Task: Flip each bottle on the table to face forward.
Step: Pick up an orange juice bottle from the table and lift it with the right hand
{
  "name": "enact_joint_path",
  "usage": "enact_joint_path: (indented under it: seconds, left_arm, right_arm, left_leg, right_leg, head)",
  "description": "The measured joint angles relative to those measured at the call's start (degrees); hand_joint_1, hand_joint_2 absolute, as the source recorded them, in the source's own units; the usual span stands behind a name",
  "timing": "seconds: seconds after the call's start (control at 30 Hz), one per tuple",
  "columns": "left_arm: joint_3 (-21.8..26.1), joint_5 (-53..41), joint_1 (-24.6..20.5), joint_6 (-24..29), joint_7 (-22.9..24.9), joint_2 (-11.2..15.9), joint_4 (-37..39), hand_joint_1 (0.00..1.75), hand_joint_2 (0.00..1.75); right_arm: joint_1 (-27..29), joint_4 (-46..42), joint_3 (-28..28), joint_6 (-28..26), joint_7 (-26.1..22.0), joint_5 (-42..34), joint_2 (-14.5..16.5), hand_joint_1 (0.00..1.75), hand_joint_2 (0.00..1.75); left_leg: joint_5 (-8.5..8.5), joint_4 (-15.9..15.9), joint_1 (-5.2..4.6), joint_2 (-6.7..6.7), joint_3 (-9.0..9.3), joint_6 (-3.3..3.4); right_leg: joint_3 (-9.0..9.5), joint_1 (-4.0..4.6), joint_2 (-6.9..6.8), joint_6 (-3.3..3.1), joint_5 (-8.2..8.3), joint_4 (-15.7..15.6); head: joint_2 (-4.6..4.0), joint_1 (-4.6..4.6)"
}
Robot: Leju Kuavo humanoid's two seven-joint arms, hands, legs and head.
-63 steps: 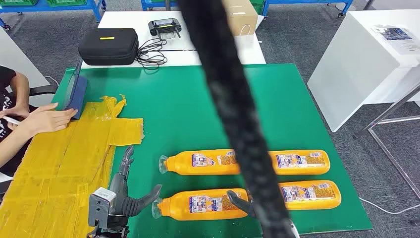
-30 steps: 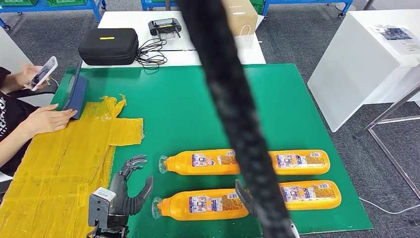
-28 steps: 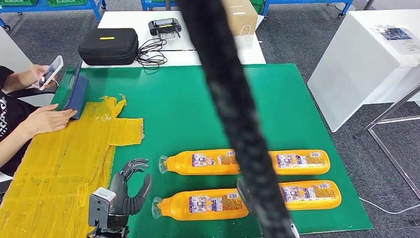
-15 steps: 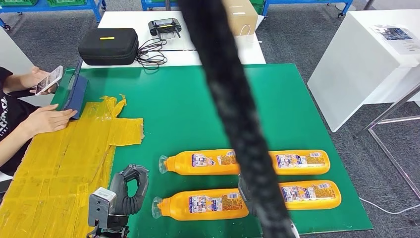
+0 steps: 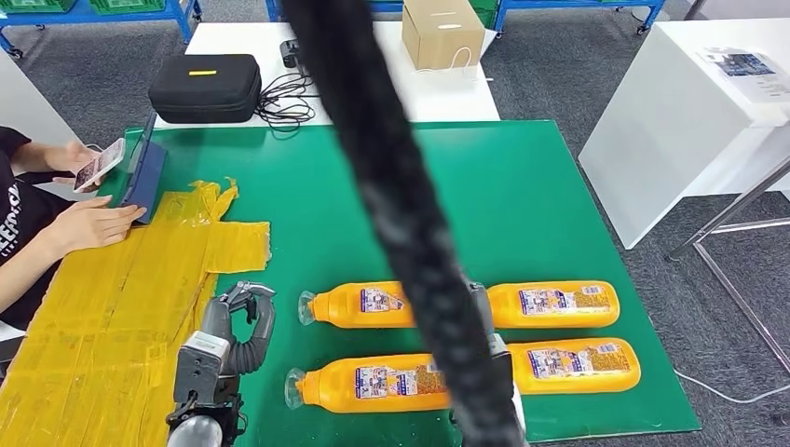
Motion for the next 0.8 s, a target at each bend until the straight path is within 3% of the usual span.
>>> enact_joint_path:
  seconds: [0.27,0.3,0.4,0.43,0.53,0.63,0.8]
  left_arm:
    - [-1.0,0.0,-4.1,-0.4,-0.7,0.0,1.7,1.75,1.75]
    - [-1.0,0.1,-4.4,-0.4,-0.7,0.0,1.9,1.43,1.75]
    - [-1.1,0.2,-5.0,-0.6,-1.1,0.0,2.4,0.12,1.75]
    - [-1.1,0.4,-5.1,-0.6,-1.2,0.0,2.5,0.00,1.75]
    - [-1.2,1.2,-5.0,-0.6,-1.6,0.0,2.5,0.00,1.75]
    - [-1.1,1.9,-4.9,-1.0,-1.5,0.0,2.5,0.00,1.75]
    - [-1.0,2.3,-4.6,-1.7,-1.2,0.0,2.5,0.00,1.75]
  right_arm:
    - [-3.9,-0.9,3.5,-1.5,-1.1,2.6,-0.2,1.75,1.75]
    - [-4.2,-1.1,3.9,-1.7,-1.1,2.7,-0.3,1.64,1.75]
    - [-4.8,-1.5,4.7,-2.1,-0.9,3.1,-0.5,0.34,1.75]
    - [-4.9,-1.5,4.8,-2.4,-0.5,3.5,-0.5,0.00,1.75]
    - [-5.4,-1.2,5.2,-3.7,3.6,7.6,-0.8,0.00,1.75]
    - [-7.4,1.4,5.7,-4.5,9.8,16.6,-1.9,0.00,1.75]
    - [-10.3,5.6,6.2,-5.2,14.8,26.5,-3.5,0.00,1.75]
  left_leg:
    - [0.07,0.0,0.00,0.00,-0.11,-0.03]
    - [0.07,0.0,0.00,0.00,-0.12,-0.03]
    - [0.07,0.0,0.00,0.00,-0.13,-0.03]
    - [0.07,0.0,0.00,0.00,-0.13,-0.03]
    - [0.07,0.0,0.00,0.01,-0.14,-0.03]
    - [0.07,0.0,0.00,0.00,-0.14,-0.03]
    - [0.08,0.0,0.00,-0.04,-0.15,-0.02]
  right_leg:
    - [0.13,-0.01,0.00,0.03,0.04,0.0]
    - [0.12,-0.01,0.00,0.03,0.03,0.0]
    - [0.10,0.00,0.01,0.03,0.03,0.0]
    - [0.10,0.00,0.01,0.03,0.03,0.0]
    - [0.10,0.00,0.01,0.03,0.03,0.1]
    - [0.11,0.00,0.00,0.03,0.03,0.1]
    - [0.14,0.00,-0.04,0.03,0.04,0.1]
  head:
    - [0.00,0.01]
    - [0.00,0.00]
    - [0.00,0.00]
    - [0.00,0.00]
    - [0.00,0.01]
    - [0.00,0.01]
    - [0.00,0.00]
